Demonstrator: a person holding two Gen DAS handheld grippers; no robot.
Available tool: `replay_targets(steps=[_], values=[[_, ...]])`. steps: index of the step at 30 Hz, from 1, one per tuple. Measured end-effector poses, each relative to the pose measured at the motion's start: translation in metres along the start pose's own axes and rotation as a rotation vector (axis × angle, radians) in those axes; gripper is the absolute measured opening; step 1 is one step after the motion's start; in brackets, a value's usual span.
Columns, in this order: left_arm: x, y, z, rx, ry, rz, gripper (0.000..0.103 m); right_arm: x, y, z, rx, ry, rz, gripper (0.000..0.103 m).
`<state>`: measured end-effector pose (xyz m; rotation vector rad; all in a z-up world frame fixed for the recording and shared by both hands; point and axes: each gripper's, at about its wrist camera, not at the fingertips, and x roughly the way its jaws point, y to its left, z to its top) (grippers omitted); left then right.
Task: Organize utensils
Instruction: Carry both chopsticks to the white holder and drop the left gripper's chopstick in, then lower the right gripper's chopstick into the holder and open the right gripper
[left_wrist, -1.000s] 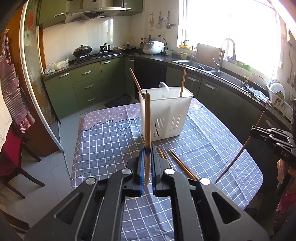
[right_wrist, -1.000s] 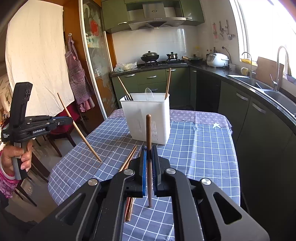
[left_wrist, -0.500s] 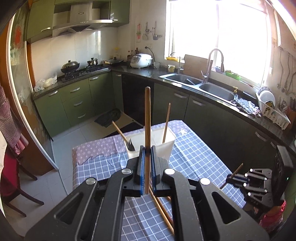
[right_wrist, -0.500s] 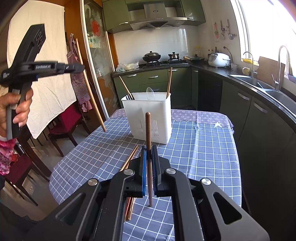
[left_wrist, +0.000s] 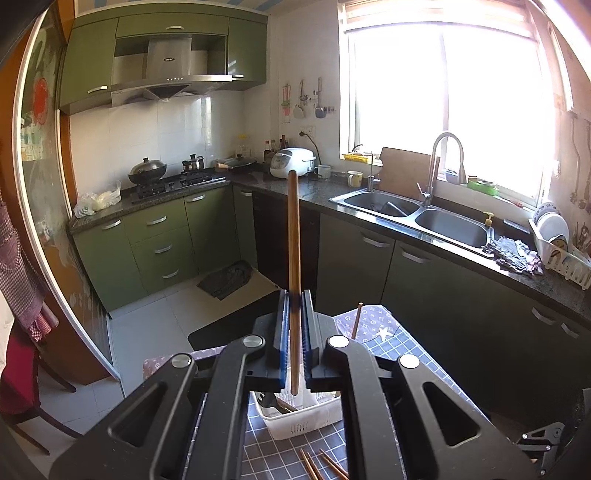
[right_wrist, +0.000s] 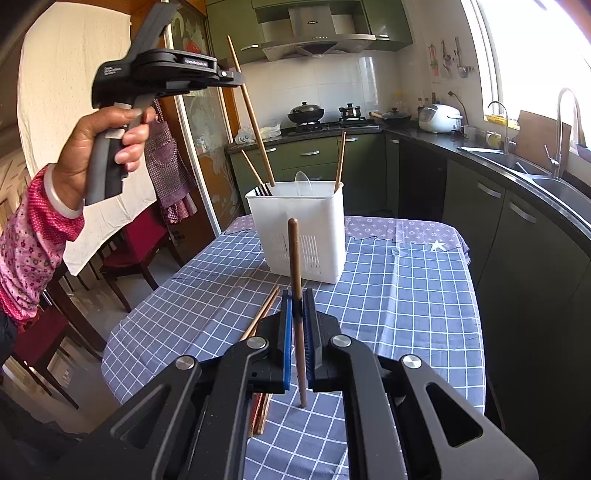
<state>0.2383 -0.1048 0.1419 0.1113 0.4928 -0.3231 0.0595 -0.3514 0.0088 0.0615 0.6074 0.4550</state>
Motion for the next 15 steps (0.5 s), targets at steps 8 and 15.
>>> replay_targets(steps=[8, 15], values=[[0.049, 0.011, -0.036, -0.033, 0.148, 0.015, 0.008, 0.001, -0.003, 0.003, 0.01, 0.002, 0.001, 0.007], [0.009, 0.009, -0.055, -0.005, 0.118, 0.01, 0.017, -0.004, 0.0, 0.043, 0.0, -0.058, 0.022, 0.006]])
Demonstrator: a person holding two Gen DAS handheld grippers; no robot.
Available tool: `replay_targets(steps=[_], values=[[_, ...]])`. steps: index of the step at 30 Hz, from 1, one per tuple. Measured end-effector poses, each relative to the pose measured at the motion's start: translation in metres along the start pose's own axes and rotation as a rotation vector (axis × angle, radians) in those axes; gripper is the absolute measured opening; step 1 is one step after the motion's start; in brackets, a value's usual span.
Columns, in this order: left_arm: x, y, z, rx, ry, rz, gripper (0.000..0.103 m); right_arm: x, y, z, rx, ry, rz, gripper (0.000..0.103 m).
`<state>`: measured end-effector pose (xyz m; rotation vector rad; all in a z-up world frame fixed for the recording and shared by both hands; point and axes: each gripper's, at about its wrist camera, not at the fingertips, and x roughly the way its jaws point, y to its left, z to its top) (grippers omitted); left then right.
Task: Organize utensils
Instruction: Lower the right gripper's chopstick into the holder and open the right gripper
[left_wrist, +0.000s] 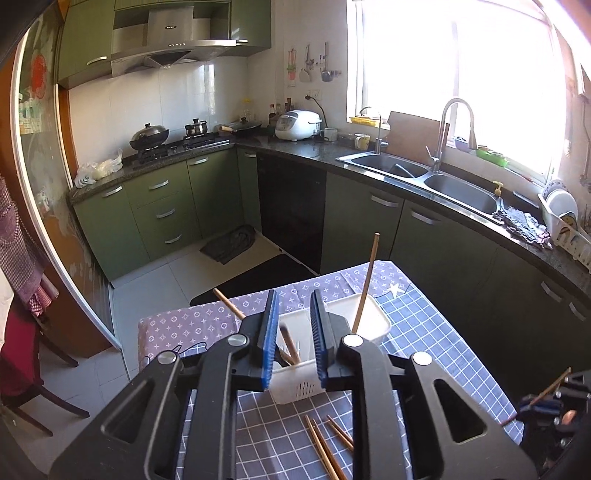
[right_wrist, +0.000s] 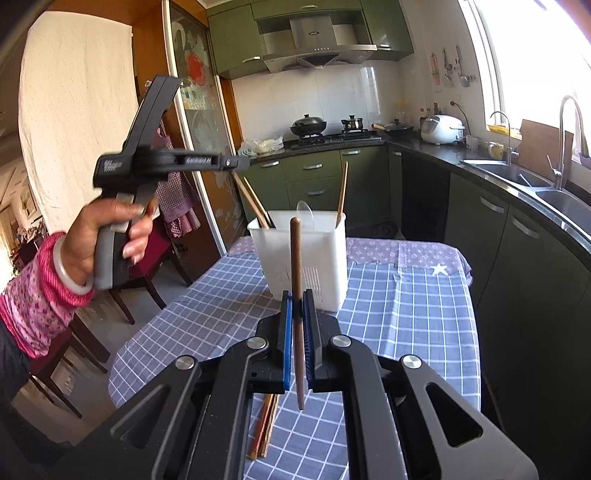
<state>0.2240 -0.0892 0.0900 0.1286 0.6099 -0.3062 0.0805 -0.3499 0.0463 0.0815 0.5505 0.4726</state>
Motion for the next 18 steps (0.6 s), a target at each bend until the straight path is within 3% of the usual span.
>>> replay_targets(steps=[5, 9, 13, 18], values=[[-0.041, 0.004, -0.023, 0.001, -0.016, -0.032, 0.017, -0.004, 0.004, 0.065, 0.027, -0.131, 0.033, 0.006], [-0.065, 0.009, -0.041, 0.002, -0.006, -0.04, 0.019, 0.004, 0.001, 0.119, 0.07, -0.245, 0.001, 0.007], [-0.079, 0.016, -0.061, -0.004, 0.013, -0.037, 0.048, 0.032, -0.001, 0.153, 0.083, -0.27, -0.05, 0.007], [-0.082, 0.021, -0.084, 0.005, 0.041, -0.019, 0.05, 0.084, -0.01, 0.172, 0.096, -0.207, -0.114, 0.007]])
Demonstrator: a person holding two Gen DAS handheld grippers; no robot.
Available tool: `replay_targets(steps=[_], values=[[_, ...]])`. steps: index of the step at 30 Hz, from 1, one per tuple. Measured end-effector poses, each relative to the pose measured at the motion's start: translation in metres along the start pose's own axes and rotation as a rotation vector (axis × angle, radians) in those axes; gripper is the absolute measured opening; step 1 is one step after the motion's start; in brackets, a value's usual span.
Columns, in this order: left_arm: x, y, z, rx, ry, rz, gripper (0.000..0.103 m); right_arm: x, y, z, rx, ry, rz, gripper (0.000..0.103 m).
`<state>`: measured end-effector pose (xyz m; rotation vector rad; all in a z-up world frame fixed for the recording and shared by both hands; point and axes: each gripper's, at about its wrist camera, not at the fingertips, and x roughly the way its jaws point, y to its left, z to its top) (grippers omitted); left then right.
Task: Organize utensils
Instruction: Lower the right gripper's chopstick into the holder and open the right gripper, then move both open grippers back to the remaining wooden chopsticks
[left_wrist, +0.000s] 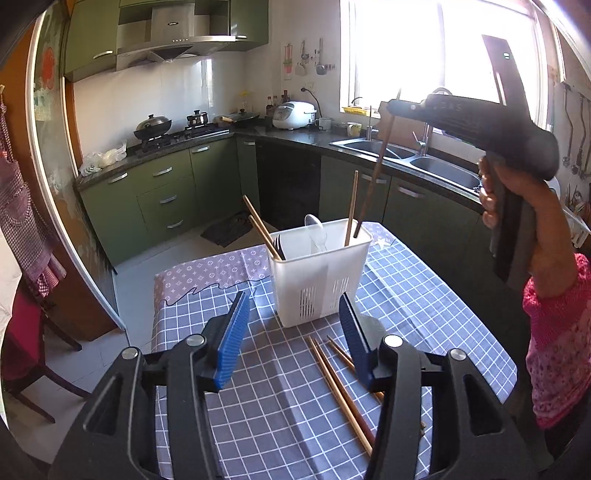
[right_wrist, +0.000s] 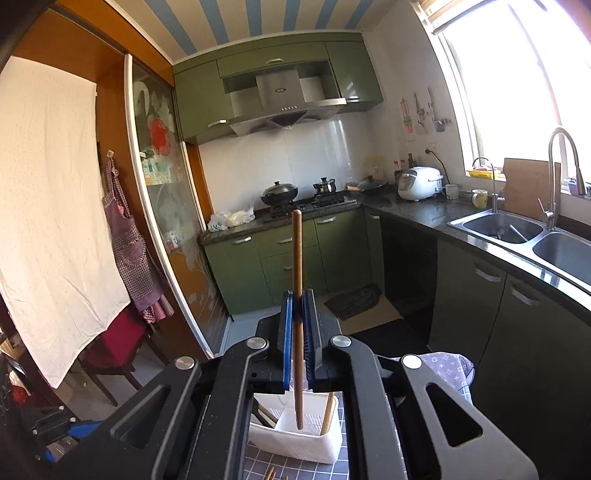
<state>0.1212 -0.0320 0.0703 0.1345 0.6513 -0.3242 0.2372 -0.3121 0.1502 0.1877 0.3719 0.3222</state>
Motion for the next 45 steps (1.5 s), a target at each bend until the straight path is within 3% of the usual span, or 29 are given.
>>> replay_targets(steps=[5, 10, 17, 20, 26, 30, 35, 45], values=[[0.004, 0.008, -0.014, -0.018, 0.032, -0.007, 0.052, 0.046, -0.008, -0.02, -0.002, 0.093, -0.028, 0.007], [0.014, 0.009, -0.018, -0.034, 0.081, -0.021, 0.052, 0.063, -0.007, -0.041, -0.034, 0.159, -0.023, 0.012], [0.028, -0.004, -0.024, -0.015, 0.13, -0.042, 0.057, 0.007, 0.0, -0.057, -0.062, 0.117, 0.019, 0.018], [0.042, -0.01, -0.031, -0.022, 0.171, -0.058, 0.057, -0.016, 0.004, -0.088, -0.101, 0.159, 0.03, 0.028], [0.085, -0.024, -0.059, -0.033, 0.308, -0.081, 0.057, -0.022, -0.006, -0.182, -0.17, 0.319, -0.073, 0.028], [0.118, -0.025, -0.072, -0.062, 0.403, -0.095, 0.057, -0.014, -0.026, -0.231, -0.119, 0.432, -0.058, 0.028], [0.157, -0.019, -0.084, -0.137, 0.525, -0.101, 0.035, -0.012, -0.041, -0.254, -0.054, 0.459, -0.03, 0.029], [0.185, -0.024, -0.089, -0.158, 0.582, -0.067, 0.026, -0.014, -0.05, -0.256, 0.02, 0.451, -0.002, 0.03]])
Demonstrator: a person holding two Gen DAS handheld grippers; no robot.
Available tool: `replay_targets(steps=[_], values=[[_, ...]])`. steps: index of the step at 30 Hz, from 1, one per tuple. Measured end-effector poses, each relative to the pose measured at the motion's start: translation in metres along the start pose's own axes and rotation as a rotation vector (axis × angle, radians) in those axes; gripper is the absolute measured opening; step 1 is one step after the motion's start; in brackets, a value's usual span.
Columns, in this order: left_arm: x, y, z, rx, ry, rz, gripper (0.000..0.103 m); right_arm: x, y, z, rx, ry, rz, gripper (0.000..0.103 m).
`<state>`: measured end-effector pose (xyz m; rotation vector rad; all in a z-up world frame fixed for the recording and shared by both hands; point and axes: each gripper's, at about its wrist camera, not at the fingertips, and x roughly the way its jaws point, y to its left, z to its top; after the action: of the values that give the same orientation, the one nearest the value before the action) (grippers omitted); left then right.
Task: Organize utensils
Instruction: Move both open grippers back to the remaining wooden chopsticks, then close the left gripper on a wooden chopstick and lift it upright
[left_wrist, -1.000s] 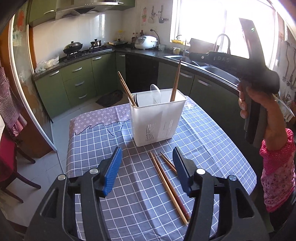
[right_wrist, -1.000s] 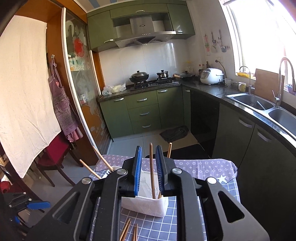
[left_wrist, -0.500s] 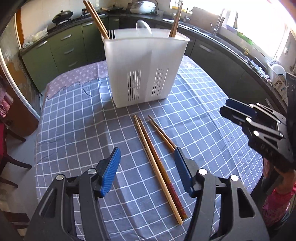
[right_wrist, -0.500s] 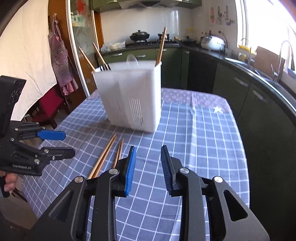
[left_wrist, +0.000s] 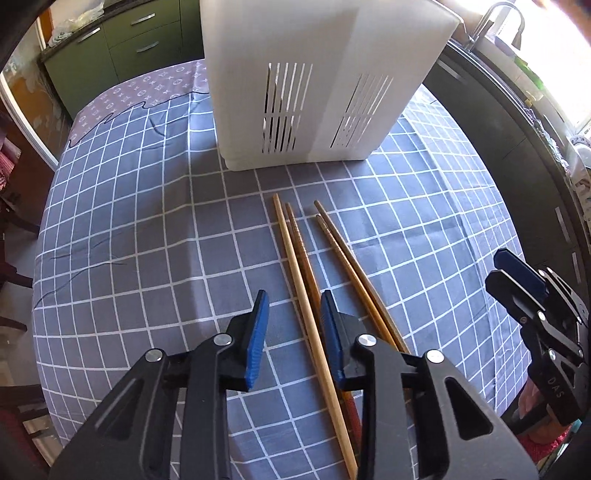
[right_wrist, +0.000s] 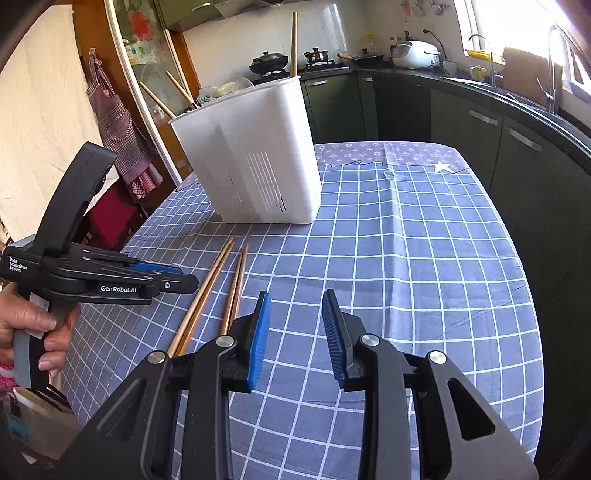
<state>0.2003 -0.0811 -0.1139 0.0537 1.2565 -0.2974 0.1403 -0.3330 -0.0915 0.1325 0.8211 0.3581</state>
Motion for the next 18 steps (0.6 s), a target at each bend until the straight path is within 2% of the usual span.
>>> replay_targets(steps=[4, 10, 18], values=[[0.01, -0.005, 0.003, -0.002, 0.027, 0.025, 0.019, -0.002, -0.003, -0.001, 0.017, -0.005, 0.015, 0.032], [0.026, -0.018, 0.004, -0.004, 0.053, 0.03, 0.019, -0.004, -0.009, -0.002, 0.045, -0.013, 0.038, 0.032], [0.038, -0.032, 0.015, 0.001, 0.064, 0.077, 0.018, -0.005, -0.01, -0.006, 0.056, -0.009, 0.056, 0.032]])
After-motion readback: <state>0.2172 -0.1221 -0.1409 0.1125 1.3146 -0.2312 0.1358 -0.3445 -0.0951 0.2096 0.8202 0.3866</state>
